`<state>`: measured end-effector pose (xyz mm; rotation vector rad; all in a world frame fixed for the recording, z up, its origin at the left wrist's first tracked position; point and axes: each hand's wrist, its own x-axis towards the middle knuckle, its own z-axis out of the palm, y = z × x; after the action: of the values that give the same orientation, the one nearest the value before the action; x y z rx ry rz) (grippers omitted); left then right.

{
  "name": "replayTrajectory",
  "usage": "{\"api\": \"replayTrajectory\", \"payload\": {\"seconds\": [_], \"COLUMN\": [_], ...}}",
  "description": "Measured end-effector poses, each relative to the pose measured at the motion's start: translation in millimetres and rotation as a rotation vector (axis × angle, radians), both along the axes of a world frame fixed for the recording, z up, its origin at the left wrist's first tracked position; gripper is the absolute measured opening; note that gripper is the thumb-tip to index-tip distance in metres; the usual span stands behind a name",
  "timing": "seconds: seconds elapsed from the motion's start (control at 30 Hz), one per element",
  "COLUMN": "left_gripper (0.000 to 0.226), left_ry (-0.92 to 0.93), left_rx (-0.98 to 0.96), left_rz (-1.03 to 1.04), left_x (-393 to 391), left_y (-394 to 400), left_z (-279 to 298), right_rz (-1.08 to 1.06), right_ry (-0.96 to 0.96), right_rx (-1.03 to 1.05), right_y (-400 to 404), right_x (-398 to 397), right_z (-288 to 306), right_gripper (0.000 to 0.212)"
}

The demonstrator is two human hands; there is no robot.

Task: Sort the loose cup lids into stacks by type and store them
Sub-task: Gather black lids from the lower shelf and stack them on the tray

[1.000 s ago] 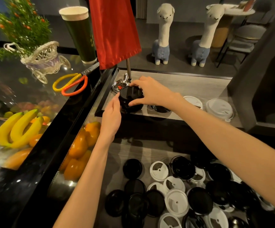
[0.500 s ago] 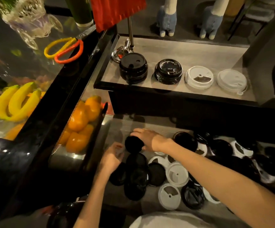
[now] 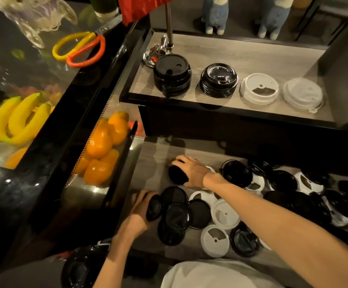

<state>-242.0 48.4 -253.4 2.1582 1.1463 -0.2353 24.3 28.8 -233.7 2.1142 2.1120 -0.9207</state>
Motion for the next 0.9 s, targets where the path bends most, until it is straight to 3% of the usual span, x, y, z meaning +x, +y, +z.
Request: {"api": "replayTrajectory", "payload": {"seconds": [0.13,0.2,0.33,0.47,0.53,0.63,0.73,0.9], "left_gripper": [0.09,0.091,0.072,0.051,0.052,0.047,0.041,0.045], "left_ry": [-0.101,-0.254,-0.604,-0.926,-1.017,-1.023,-1.01,-0.998], "left_rx": [0.001,-0.095,-0.457,-0.897,-1.06,-1.073,-1.037,-1.089], "left_rz": [0.121,0.234,0.424,0.587,0.661,0.657,0.613,0.705], "left_x": [6,12,35,68,83,103,113,121], "left_y": [12,15,7,-4,-10,-18,-23,-24], "left_z": [10,19,52,68,75,85,89,94], "right_rz": [-0.203,-0.325,-0.662,-0.998,-1.06,-1.02,-1.003,-1.148], "right_ry": [0.188,0.382,0.884,1.529,1.676,1.752,1.635,1.439], "right_rx": [-0.042,-0.021,-0.026,-0.039,-0.034,-0.022,-0.014,0.153], "right_y": [-17,-33,-60,-80,-88,-97,-99,-98], "right_x": [22,30,33,28,24,22,19,19], "right_z": [8,17,58,82,88,94,99,106], "right_gripper": [0.09,0.085,0.066,0.044,0.042,0.05,0.05,0.038]}}
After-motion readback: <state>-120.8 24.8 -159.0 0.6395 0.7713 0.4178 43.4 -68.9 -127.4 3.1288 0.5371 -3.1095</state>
